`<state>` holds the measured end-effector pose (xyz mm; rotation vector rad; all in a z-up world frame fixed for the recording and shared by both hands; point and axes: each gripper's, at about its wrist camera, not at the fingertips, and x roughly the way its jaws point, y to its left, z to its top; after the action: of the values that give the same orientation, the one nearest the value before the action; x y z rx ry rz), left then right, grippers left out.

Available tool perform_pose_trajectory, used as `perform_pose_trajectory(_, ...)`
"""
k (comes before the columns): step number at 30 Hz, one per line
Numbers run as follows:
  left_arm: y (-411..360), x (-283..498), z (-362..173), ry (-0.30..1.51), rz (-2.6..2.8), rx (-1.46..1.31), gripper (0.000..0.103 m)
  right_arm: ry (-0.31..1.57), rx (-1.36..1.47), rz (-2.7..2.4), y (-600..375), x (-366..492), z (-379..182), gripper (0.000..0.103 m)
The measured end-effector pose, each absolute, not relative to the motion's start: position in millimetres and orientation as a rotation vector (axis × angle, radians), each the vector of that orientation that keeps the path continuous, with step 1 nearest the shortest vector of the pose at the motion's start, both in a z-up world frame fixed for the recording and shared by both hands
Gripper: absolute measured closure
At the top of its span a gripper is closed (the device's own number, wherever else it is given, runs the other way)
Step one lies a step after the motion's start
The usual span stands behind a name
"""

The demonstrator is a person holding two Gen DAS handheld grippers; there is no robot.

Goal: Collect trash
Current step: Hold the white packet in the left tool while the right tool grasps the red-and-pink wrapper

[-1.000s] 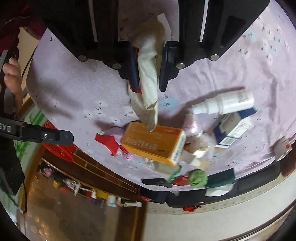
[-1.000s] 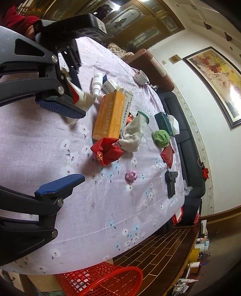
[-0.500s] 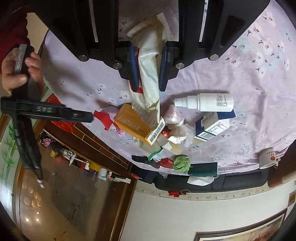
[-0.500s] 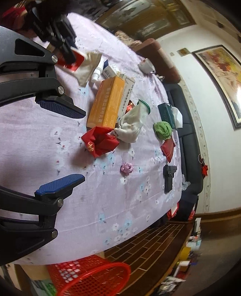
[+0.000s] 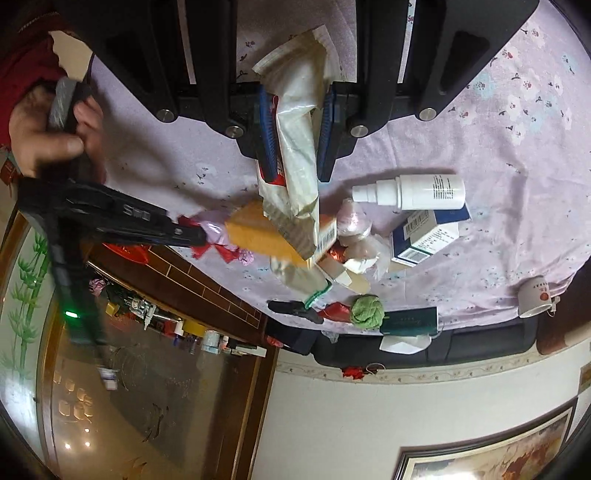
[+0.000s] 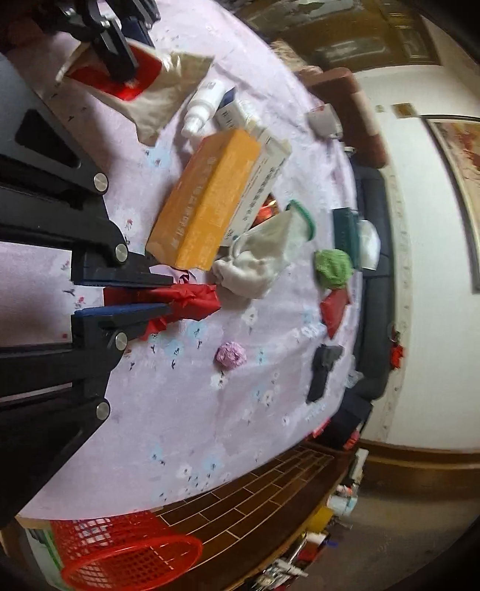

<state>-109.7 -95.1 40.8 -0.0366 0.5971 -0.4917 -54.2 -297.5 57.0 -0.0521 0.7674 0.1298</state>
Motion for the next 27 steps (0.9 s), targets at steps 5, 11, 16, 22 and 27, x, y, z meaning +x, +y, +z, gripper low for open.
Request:
perform_pose_trajectory(5,-97.0,-112.1,42.4,0.574,-0.476,-0.023,0.082,0.651,0.017,0.113,-295.6,-90.3,65.1,0.095)
perform_pose_trajectory(11,-97.9,-112.4,42.6,0.567,-0.455,-0.012,0.082,0.587,0.049,0.094,-288.6,-107.5,60.3,0.095)
perform_pose_trajectory(16,-97.2,-112.1,42.8,0.567,-0.447,-0.010,0.082,0.587,0.075,0.084,-291.9,-107.2,56.8,0.095)
perform_pose_trajectory(22,-100.2,-115.8,42.1,0.555,-0.431,0.005,0.082,0.614,0.088,0.068,-295.4,-104.3,52.1,0.095)
perform_pose_trajectory(27,-104.9,-119.6,41.7,0.538,-0.421,0.038,0.082,0.624,0.076,0.044,-294.9,-103.3,50.8,0.095)
